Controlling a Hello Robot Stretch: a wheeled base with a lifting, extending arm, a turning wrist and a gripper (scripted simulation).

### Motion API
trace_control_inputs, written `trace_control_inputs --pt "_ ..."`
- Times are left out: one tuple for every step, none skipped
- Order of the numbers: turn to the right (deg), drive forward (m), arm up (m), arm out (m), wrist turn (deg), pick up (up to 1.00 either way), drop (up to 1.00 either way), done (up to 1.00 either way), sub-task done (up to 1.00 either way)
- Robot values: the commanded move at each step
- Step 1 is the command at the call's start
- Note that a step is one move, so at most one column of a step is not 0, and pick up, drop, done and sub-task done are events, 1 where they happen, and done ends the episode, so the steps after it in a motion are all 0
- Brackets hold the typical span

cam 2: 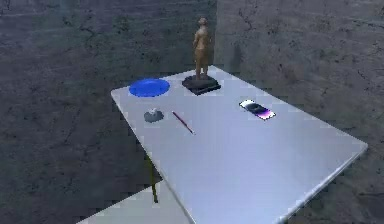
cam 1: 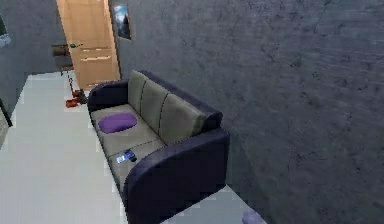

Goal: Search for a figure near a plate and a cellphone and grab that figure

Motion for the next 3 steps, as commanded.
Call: trace_control_inputs --pt "39.0 0.00 0.00 0.00 0.0 0.00 0.00 0.00 0.00" --pt "0.0 0.25 0.00 0.00 0.0 0.00 0.00 0.00 0.00" --pt "-18.0 0.00 0.00 0.00 0.0 0.00 0.00 0.00 0.00"
